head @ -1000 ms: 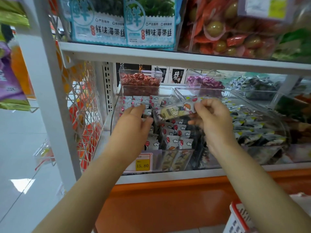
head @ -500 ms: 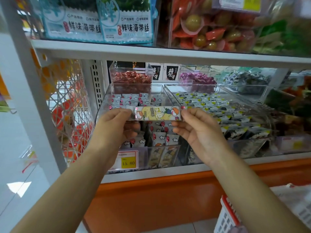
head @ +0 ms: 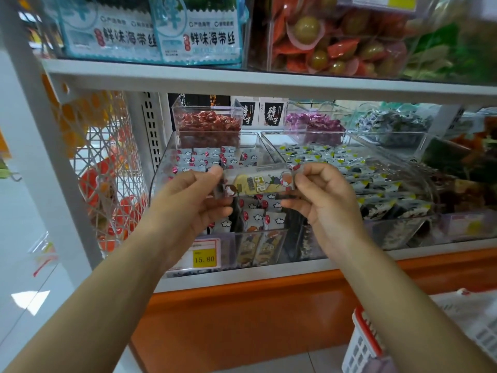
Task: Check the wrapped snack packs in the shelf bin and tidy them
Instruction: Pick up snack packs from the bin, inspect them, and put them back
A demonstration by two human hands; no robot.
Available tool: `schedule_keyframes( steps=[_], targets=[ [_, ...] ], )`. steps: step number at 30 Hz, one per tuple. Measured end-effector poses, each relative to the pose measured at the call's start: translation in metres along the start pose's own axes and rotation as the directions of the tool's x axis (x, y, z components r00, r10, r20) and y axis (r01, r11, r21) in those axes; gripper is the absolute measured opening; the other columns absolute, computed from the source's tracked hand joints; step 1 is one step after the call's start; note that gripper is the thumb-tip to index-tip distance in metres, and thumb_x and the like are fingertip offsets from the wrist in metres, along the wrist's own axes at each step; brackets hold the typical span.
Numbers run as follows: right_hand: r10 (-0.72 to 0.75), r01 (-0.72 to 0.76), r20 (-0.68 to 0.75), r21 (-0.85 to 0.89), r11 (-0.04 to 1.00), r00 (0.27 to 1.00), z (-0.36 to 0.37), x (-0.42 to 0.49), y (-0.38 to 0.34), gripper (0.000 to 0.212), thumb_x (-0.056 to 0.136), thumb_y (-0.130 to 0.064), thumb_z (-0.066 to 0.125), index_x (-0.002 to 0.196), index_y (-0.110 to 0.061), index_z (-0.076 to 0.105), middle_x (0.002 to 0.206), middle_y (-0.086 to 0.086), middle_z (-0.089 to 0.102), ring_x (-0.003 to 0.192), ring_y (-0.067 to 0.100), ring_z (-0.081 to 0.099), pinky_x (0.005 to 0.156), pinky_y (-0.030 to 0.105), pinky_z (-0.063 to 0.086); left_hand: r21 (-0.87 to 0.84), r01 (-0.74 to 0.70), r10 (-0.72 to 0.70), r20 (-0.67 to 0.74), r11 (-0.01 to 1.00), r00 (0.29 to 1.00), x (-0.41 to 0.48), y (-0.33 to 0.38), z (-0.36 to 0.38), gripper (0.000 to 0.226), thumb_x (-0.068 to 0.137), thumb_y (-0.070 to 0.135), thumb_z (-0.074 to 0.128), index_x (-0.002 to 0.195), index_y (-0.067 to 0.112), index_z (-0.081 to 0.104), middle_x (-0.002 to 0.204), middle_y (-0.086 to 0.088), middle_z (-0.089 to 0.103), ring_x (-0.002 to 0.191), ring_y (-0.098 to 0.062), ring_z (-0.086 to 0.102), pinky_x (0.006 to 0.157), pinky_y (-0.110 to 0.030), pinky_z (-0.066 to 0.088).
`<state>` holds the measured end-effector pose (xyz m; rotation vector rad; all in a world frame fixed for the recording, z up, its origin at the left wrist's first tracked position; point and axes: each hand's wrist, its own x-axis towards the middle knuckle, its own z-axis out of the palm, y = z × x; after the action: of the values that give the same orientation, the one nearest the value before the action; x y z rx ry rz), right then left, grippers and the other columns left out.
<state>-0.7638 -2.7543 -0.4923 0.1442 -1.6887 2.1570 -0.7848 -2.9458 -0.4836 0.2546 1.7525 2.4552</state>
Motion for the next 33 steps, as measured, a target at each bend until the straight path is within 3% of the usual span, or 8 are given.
schedule_keyframes(
  steps=[4,10,16,22,25,28,31,33],
  targets=[
    [0.000,0.006,0.060,-0.110,0.994,0.998,0.004,-0.004,0.003,0.015,0.083,-0.027,0.063,0.073,-0.015,0.062,0.080,0.007,0.065,0.072,0.021,0.068,0.056,0.030,0.057,0.242,-0.076,0.084,-0.022,0.967,0.996,-0.002,-0.002,0.001,0.021,0.077,0.025,0.065,0.086,0.008,0.058,0.083,-0.006,0.070,0.073,-0.016,0.069,0.065,-0.021,0.056],
    [-0.059,0.088,0.098,-0.323,0.942,0.993,0.006,-0.003,0.007,0.007,0.086,-0.021,0.064,0.088,-0.022,0.071,0.090,0.001,0.069,0.093,0.023,0.065,0.082,0.051,0.054,0.282,-0.119,0.121,0.013,0.952,0.993,-0.002,-0.001,0.000,0.022,0.085,0.009,0.062,0.106,0.016,0.060,0.103,-0.007,0.068,0.086,-0.016,0.070,0.075,-0.022,0.056],
    [-0.054,0.080,0.099,-0.287,0.955,0.994,0.008,-0.006,0.002,0.016,0.083,-0.010,0.068,0.078,-0.025,0.074,0.073,-0.009,0.068,0.074,0.014,0.066,0.055,0.030,0.057,0.306,-0.183,0.167,0.080,0.934,0.983,-0.003,0.001,0.000,0.033,0.085,0.004,0.062,0.111,0.024,0.061,0.109,-0.003,0.064,0.093,-0.016,0.068,0.080,-0.024,0.055],
    [-0.122,0.110,-0.004,-0.411,0.905,0.992,0.010,-0.004,0.001,0.018,0.083,-0.014,0.066,0.066,-0.009,0.066,0.067,0.008,0.062,0.069,0.020,0.061,0.066,0.042,0.052,0.539,-0.244,0.166,0.189,0.806,0.968,-0.009,0.005,0.005,0.037,0.081,0.006,0.066,0.108,0.031,0.061,0.106,0.004,0.061,0.090,-0.007,0.062,0.068,-0.013,0.052],
    [-0.203,0.216,0.081,-0.509,0.833,0.976,0.011,-0.007,0.000,0.017,0.084,-0.016,0.067,0.070,-0.007,0.068,0.068,0.008,0.065,0.066,0.018,0.061,0.064,0.033,0.050,0.576,-0.189,0.116,0.160,0.795,0.980,-0.010,0.006,0.007,0.021,0.081,0.023,0.067,0.102,0.025,0.064,0.096,0.001,0.064,0.073,0.002,0.061,0.055,-0.008,0.047],
    [-0.211,0.262,0.157,-0.525,0.810,0.965,0.012,-0.010,-0.001,0.012,0.084,-0.015,0.068,0.072,-0.014,0.070,0.067,-0.002,0.067,0.065,0.008,0.063,0.061,0.019,0.051,0.612,-0.211,0.159,0.139,0.762,0.977,-0.011,0.008,0.008,0.008,0.083,0.024,0.065,0.085,0.017,0.067,0.076,0.001,0.063,0.051,0.004,0.055,0.044,-0.007,0.040],
    [-0.176,0.246,0.183,-0.498,0.832,0.967,0.013,-0.010,-0.001,0.013,0.084,-0.015,0.067,0.072,-0.016,0.070,0.067,-0.006,0.068,0.063,0.003,0.063,0.055,0.013,0.047,0.665,-0.218,0.149,0.160,0.714,0.976,-0.012,0.016,0.002,0.021,0.082,0.031,0.065,0.066,0.018,0.069,0.054,0.007,0.060,0.041,0.001,0.048,0.043,-0.012,0.041],
    [-0.153,0.231,0.197,-0.473,0.850,0.968,0.013,-0.011,-0.002,0.014,0.084,-0.013,0.067,0.071,-0.018,0.070,0.067,-0.009,0.068,0.062,0.000,0.063,0.051,0.009,0.045,0.707,-0.217,0.127,0.178,0.673,0.976,-0.010,0.019,-0.004,0.025,0.081,0.035,0.064,0.063,0.019,0.070,0.058,0.002,0.066,0.047,-0.016,0.057,0.052,-0.027,0.053]
  ],
)
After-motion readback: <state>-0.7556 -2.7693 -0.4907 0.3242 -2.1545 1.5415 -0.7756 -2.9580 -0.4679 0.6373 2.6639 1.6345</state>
